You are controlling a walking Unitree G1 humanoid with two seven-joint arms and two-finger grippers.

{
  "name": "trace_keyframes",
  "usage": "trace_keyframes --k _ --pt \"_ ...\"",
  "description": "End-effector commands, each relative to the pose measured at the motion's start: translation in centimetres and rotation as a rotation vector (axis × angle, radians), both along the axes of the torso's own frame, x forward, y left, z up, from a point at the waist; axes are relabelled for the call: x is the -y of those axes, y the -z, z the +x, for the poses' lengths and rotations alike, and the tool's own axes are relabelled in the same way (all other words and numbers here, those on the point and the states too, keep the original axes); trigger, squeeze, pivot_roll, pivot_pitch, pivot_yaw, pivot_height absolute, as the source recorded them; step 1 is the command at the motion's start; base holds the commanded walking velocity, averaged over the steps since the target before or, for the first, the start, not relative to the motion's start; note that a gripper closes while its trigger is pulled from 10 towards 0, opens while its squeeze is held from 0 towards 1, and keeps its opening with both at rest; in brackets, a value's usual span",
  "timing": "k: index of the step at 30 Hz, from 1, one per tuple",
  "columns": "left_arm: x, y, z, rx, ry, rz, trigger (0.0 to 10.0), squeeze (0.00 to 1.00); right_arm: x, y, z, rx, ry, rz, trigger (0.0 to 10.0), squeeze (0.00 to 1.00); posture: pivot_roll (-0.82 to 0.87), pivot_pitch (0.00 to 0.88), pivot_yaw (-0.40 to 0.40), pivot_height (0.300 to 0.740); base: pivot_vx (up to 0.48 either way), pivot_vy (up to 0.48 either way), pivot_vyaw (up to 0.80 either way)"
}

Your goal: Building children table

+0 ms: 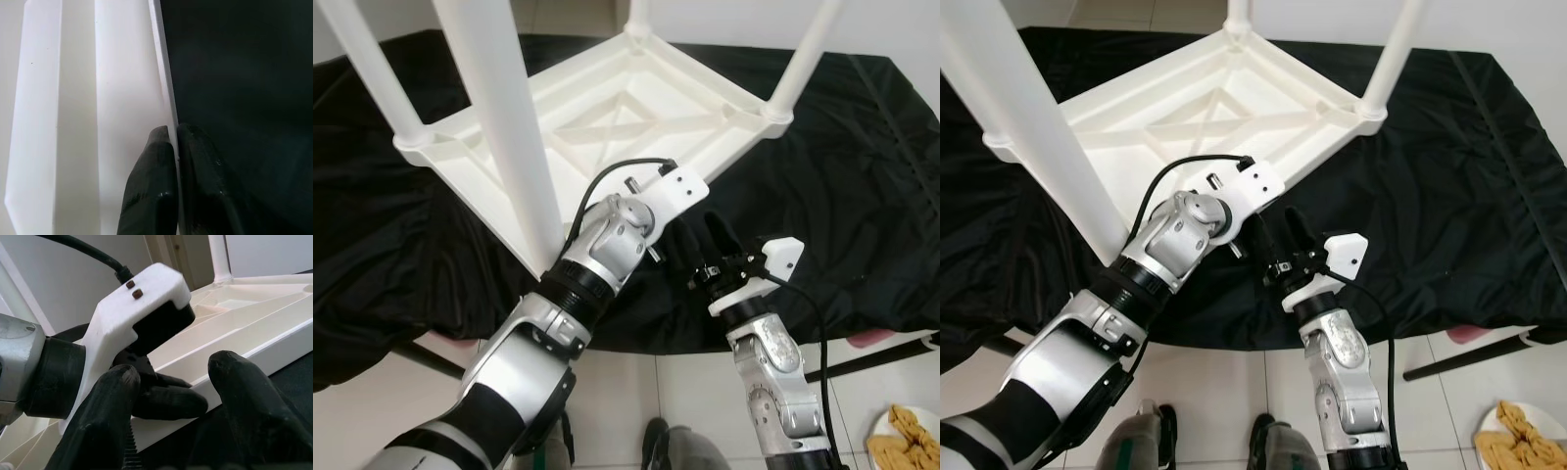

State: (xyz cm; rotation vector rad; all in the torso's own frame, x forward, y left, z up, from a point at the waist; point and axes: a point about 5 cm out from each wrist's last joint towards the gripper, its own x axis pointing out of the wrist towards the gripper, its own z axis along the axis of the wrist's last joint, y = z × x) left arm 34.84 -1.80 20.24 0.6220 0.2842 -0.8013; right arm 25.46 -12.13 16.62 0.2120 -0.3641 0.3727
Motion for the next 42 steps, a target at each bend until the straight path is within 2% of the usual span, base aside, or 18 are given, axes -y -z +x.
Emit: trace_keyframes --k 1,4,5,6,7,8,12,13,14,15,21,22,29,31,34,36,40,42 --pt "0.8 -4.8 -0.5 0.341 -0.139 -0.207 10.0 0.0 0.1 0.2 -0.3 -0.013 0.01 0.0 10.0 0.0 0.04 0.178 -0.003 0.74 0.0 0.0 0.0" --pt "0.5 -5.2 -0.9 0.354 -0.134 -0.248 10.0 0.0 0.2 0.2 -0.4 -0.014 0.011 0.0 10.0 0.0 0.04 0.178 -0.003 0.74 0.0 0.0 0.0" --pt "0.2 -5.9 -1.6 0.355 -0.11 -0.331 10.0 0.0 0.2 0.3 -0.4 -0.017 0.009 -0.003 10.0 0.0 0.05 0.18 -0.008 0.74 0.0 0.0 0.0" --pt "0.2 -5.9 -1.6 0.355 -0.11 -0.331 10.0 0.0 0.2 0.3 -0.4 -0.017 0.009 -0.003 10.0 0.0 0.05 0.18 -0.008 0.74 0.0 0.0 0.0" --pt "-0.1 -6.5 -2.2 0.358 -0.09 -0.401 10.0 0.0 0.2 0.3 -0.4 -0.019 0.008 -0.003 10.0 0.0 0.05 0.182 -0.012 0.74 0.0 0.0 0.0" --pt "-0.1 -6.5 -2.2 0.358 -0.09 -0.401 10.0 0.0 0.2 0.3 -0.4 -0.019 0.008 -0.003 10.0 0.0 0.05 0.182 -0.012 0.74 0.0 0.0 0.0" --pt "-1.0 -7.1 -3.3 0.361 -0.058 -0.51 10.0 0.0 0.0 0.4 -0.2 -0.022 -0.008 -0.006 10.0 0.0 0.07 0.18 -0.025 0.74 0.0 0.0 0.0" --pt "-1.3 -7.1 -3.7 0.353 -0.049 -0.548 10.0 0.16 -0.1 0.4 -0.1 -0.023 -0.017 -0.006 10.0 0.0 0.08 0.178 -0.029 0.74 0.0 0.0 0.0" --pt "-1.3 -7.1 -3.7 0.353 -0.049 -0.548 10.0 0.16 -0.1 0.4 -0.1 -0.023 -0.017 -0.006 10.0 0.0 0.08 0.178 -0.029 0.74 0.0 0.0 0.0" --pt "-1.5 -6.9 -4.0 0.353 -0.037 -0.553 10.0 1.0 -0.2 0.4 0.1 -0.023 -0.026 -0.008 10.0 0.0 0.08 0.178 -0.032 0.74 0.0 0.0 0.0" --pt "-1.4 -6.2 -4.7 0.372 -0.009 -0.494 10.0 1.0 -0.4 0.3 0.2 -0.023 -0.037 -0.012 10.0 0.0 0.09 0.177 -0.033 0.74 0.0 0.0 0.0" --pt "-1.4 -6.2 -4.9 0.385 0.0 -0.48 10.0 0.01 -0.4 0.3 0.2 -0.023 -0.039 -0.012 10.0 0.0 0.09 0.178 -0.032 0.74 0.0 0.0 0.0" --pt "-1.2 -6.3 -5.7 0.389 0.034 -0.485 10.0 0.0 -0.4 0.4 0.2 -0.025 -0.04 -0.014 10.0 0.0 0.09 0.178 -0.026 0.74 0.0 0.0 0.0" --pt "-1.1 -6.0 -6.8 0.373 0.103 -0.516 10.0 0.0 -0.2 0.6 0.2 -0.03 -0.032 -0.018 10.0 0.0 0.09 0.179 -0.022 0.74 0.0 0.0 0.0" --pt "-1.1 -6.0 -6.8 0.373 0.103 -0.516 10.0 0.0 -0.2 0.6 0.2 -0.03 -0.032 -0.018 10.0 0.0 0.09 0.179 -0.022 0.74 0.0 0.0 0.0" --pt "-1.8 -4.9 -8.1 0.338 0.155 -0.548 10.0 0.0 0.3 0.7 0.5 -0.031 -0.017 -0.027 10.0 0.0 0.1 0.18 -0.025 0.74 0.0 0.0 0.0" --pt "-2.4 -4.2 -8.7 0.34 0.174 -0.542 10.0 0.0 0.6 0.8 0.7 -0.03 -0.012 -0.033 10.0 0.0 0.1 0.179 -0.026 0.74 0.0 0.0 0.0" --pt "-3.5 -3.2 -9.9 0.337 0.2 -0.558 10.0 0.0 1.0 0.7 1.4 -0.023 -0.008 -0.048 10.0 0.0 0.11 0.175 -0.032 0.74 0.0 0.0 0.0"
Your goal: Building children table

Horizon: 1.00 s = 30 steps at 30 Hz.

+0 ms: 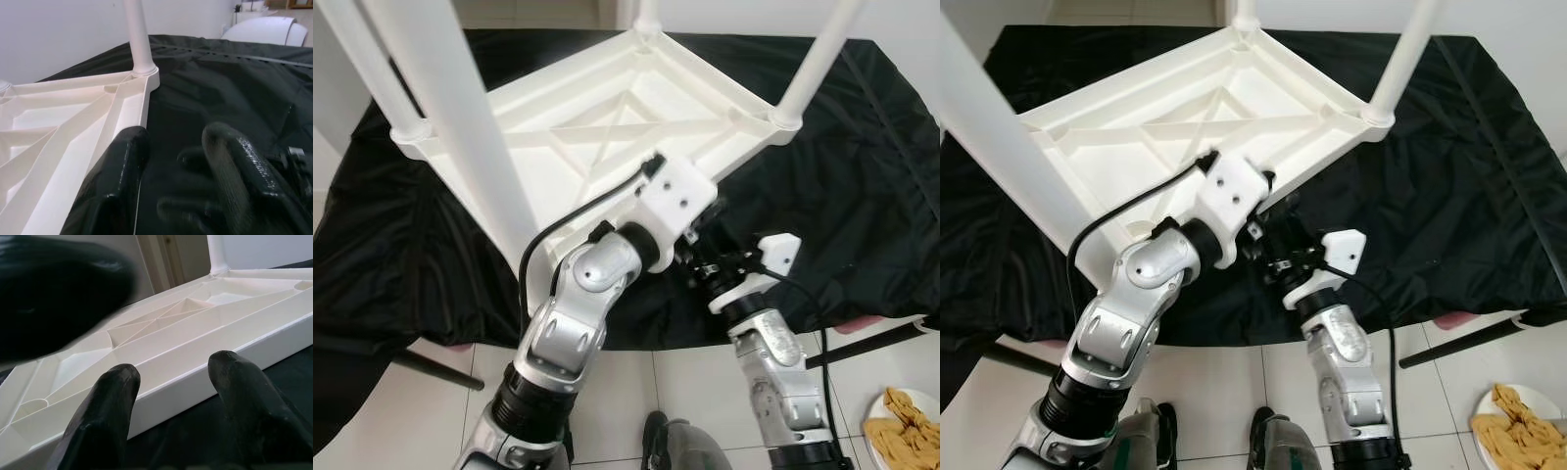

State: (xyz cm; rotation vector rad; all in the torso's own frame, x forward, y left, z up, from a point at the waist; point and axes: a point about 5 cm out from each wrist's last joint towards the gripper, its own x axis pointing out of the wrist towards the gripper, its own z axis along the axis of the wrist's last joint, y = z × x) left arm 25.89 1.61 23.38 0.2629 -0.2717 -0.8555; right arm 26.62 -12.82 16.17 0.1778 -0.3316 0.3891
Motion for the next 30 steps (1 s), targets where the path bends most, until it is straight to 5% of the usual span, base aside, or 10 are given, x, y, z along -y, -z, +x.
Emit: trace_keyframes --k 1,13,15,25,30 --pt "-0.1 -0.1 -1.0 0.024 0.054 -0.019 10.0 0.0 0.3 0.2 0.2 0.001 0.005 -0.007 10.0 0.0 0.11 0.175 -0.032 0.74 0.0 0.0 0.0" --pt "-4.8 2.1 -3.1 -0.043 -0.024 -0.084 10.0 0.0 1.1 -0.9 3.5 0.051 -0.012 -0.075 10.0 0.0 0.14 0.161 -0.062 0.74 0.0 0.0 0.0" --pt "-6.4 2.6 -4.5 -0.123 0.014 -0.131 10.0 0.0 1.4 -1.3 4.6 0.063 -0.019 -0.096 10.0 0.0 0.14 0.16 -0.066 0.74 0.0 0.0 0.0" --pt "-6.9 2.7 -5.0 -0.144 0.03 -0.139 10.0 0.0 1.5 -1.4 4.9 0.067 -0.02 -0.104 10.0 0.0 0.14 0.16 -0.066 0.74 0.0 0.0 0.0" --pt "-9.7 3.7 -8.0 -0.287 0.058 -0.137 10.0 0.0 1.9 -1.6 6.5 0.066 -0.032 -0.136 10.0 0.0 0.21 0.165 -0.091 0.74 0.0 0.0 0.0"
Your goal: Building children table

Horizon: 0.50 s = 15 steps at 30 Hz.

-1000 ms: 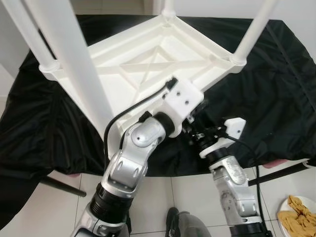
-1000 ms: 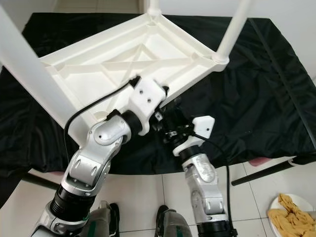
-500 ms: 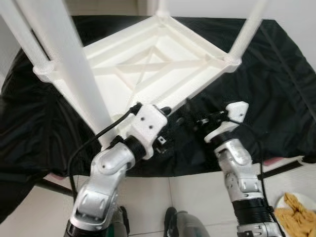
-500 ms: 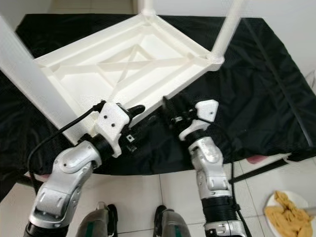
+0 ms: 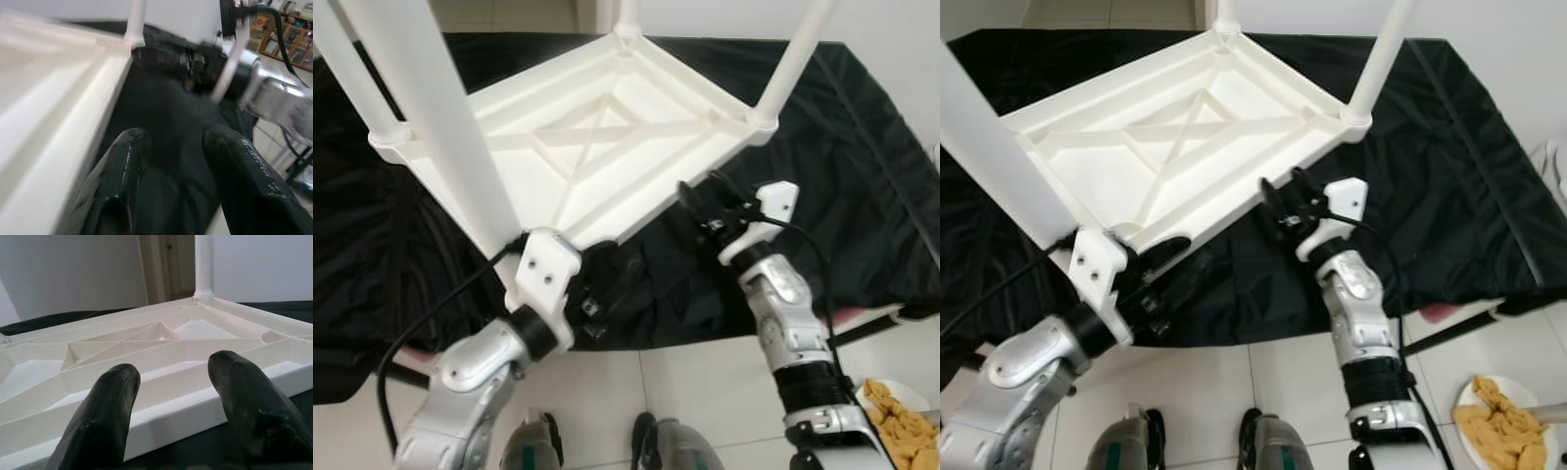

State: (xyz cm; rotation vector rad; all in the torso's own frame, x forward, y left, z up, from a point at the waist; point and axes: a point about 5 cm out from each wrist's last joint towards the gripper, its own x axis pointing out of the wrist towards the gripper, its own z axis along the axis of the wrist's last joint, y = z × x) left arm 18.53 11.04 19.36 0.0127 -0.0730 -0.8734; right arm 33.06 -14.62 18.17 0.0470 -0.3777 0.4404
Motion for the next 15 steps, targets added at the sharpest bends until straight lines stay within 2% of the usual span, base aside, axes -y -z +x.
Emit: trace_keyframes --k 1,4,10,15 --pt "-0.6 -0.1 -1.2 -0.036 0.043 -0.003 10.0 0.0 0.0 0.4 0.3 -0.009 -0.011 -0.018 10.0 0.0 0.21 0.165 -0.091 0.74 0.0 0.0 0.0" --pt "-0.9 0.1 -1.4 -0.03 0.014 0.012 10.0 0.0 -0.2 0.4 0.5 -0.008 -0.018 -0.019 10.0 0.0 0.22 0.167 -0.091 0.74 0.0 0.0 0.0" --pt "-1.5 1.4 -2.5 -0.075 -0.062 0.022 10.0 0.0 -0.7 0.5 0.9 -0.007 -0.037 -0.017 10.0 0.0 0.24 0.173 -0.098 0.74 0.0 0.0 0.0" --pt "-2.9 1.9 -3.5 -0.117 -0.131 0.039 10.0 0.0 -1.2 0.6 1.3 -0.002 -0.06 -0.016 10.0 0.0 0.26 0.177 -0.109 0.74 0.0 0.0 0.0"
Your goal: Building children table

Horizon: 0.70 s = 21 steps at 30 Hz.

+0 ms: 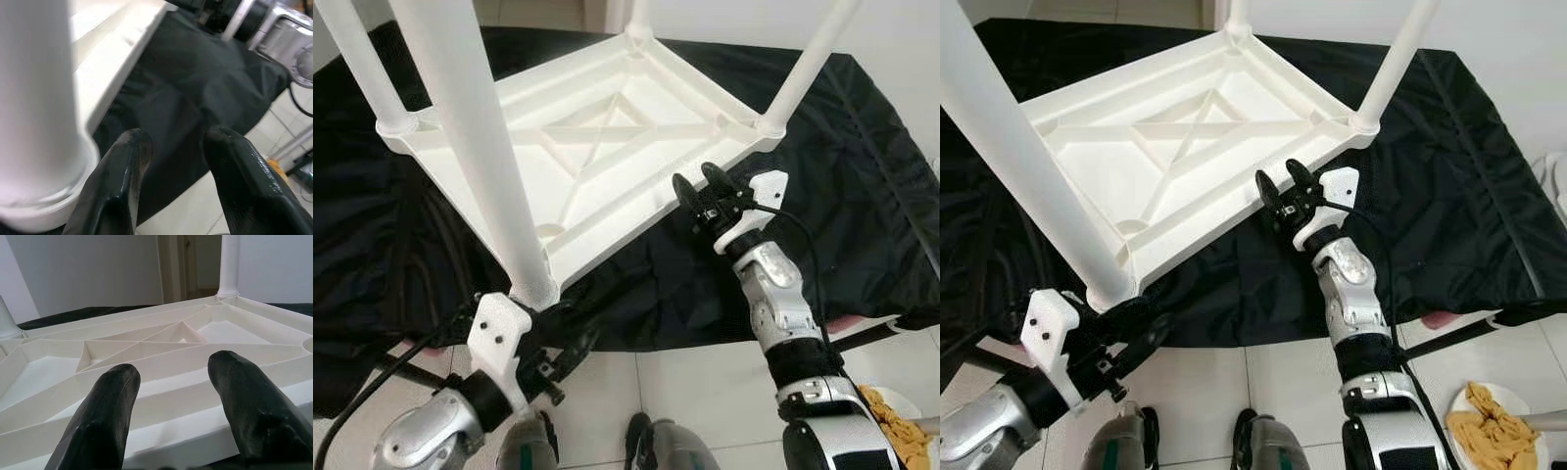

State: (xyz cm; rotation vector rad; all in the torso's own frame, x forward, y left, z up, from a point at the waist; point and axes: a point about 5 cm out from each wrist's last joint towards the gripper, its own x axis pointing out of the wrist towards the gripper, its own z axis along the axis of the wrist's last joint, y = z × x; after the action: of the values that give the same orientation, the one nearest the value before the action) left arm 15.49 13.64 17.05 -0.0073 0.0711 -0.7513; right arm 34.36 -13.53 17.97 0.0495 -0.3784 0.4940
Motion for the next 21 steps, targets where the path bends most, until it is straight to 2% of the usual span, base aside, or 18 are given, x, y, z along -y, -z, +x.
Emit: trace_keyframes --k 1,3,4,5,7,8,10,13,14,16,17,18,20,21 --pt "-0.3 -0.4 -0.4 0.02 -0.008 0.004 10.0 0.0 -0.1 0.4 0.0 -0.005 -0.007 -0.009 10.0 0.0 0.26 0.177 -0.109 0.74 0.0 0.0 0.0" --pt "-0.8 -0.4 -0.7 0.002 -0.018 0.01 10.0 0.0 -0.2 0.4 0.2 -0.003 -0.013 -0.009 10.0 0.0 0.26 0.177 -0.109 0.74 0.0 0.0 0.0" --pt "-1.6 -0.4 -1.1 -0.006 -0.05 0.043 10.0 0.0 -0.5 0.4 0.4 -0.003 -0.025 -0.009 10.0 0.0 0.3 0.179 -0.121 0.74 0.0 0.0 0.0" --pt "-1.6 -0.4 -1.1 -0.006 -0.05 0.043 10.0 0.0 -0.5 0.4 0.4 -0.003 -0.025 -0.009 10.0 0.0 0.3 0.179 -0.121 0.74 0.0 0.0 0.0" --pt "-2.9 -0.3 -1.6 -0.022 -0.093 0.079 10.0 0.0 -0.9 0.5 0.7 -0.001 -0.041 -0.008 10.0 0.0 0.3 0.178 -0.123 0.74 0.0 0.0 0.0" --pt "-2.9 -0.3 -1.6 -0.022 -0.093 0.079 10.0 0.0 -0.9 0.5 0.7 -0.001 -0.041 -0.008 10.0 0.0 0.3 0.178 -0.123 0.74 0.0 0.0 0.0" --pt "-4.6 0.0 -2.0 -0.038 -0.148 0.123 10.0 0.0 -1.3 0.5 0.9 -0.001 -0.06 -0.007 10.0 0.0 0.32 0.175 -0.13 0.74 0.0 0.0 0.0" --pt "-5.4 0.1 -2.1 -0.04 -0.173 0.149 10.0 0.0 -1.5 0.5 0.9 0.0 -0.067 -0.006 10.0 0.0 0.32 0.174 -0.13 0.74 0.0 0.0 0.0" --pt "-6.2 0.1 -2.1 -0.04 -0.197 0.168 10.0 0.0 -1.7 0.6 1.0 0.0 -0.072 -0.004 10.0 0.0 0.33 0.167 -0.133 0.74 0.0 0.0 0.0" --pt "-6.2 0.1 -2.1 -0.04 -0.197 0.168 10.0 0.0 -1.7 0.6 1.0 0.0 -0.072 -0.004 10.0 0.0 0.33 0.167 -0.133 0.74 0.0 0.0 0.0" --pt "-8.4 0.1 -1.7 -0.034 -0.281 0.192 10.0 0.0 -2.0 0.7 1.0 0.0 -0.08 0.003 10.0 0.0 0.33 0.158 -0.131 0.74 0.0 0.0 0.0" --pt "-8.4 0.1 -1.7 -0.034 -0.281 0.192 10.0 0.0 -2.0 0.7 1.0 0.0 -0.08 0.003 10.0 0.0 0.33 0.158 -0.131 0.74 0.0 0.0 0.0" --pt "-10.2 -0.1 -0.8 0.002 -0.372 0.226 10.0 0.0 -2.3 1.0 0.8 0.0 -0.089 0.009 10.0 0.0 0.32 0.149 -0.128 0.74 0.0 0.0 0.0" --pt "-10.2 -0.1 -0.8 0.002 -0.372 0.226 10.0 0.0 -2.3 1.0 0.8 0.0 -0.089 0.009 10.0 0.0 0.32 0.149 -0.128 0.74 0.0 0.0 0.0"
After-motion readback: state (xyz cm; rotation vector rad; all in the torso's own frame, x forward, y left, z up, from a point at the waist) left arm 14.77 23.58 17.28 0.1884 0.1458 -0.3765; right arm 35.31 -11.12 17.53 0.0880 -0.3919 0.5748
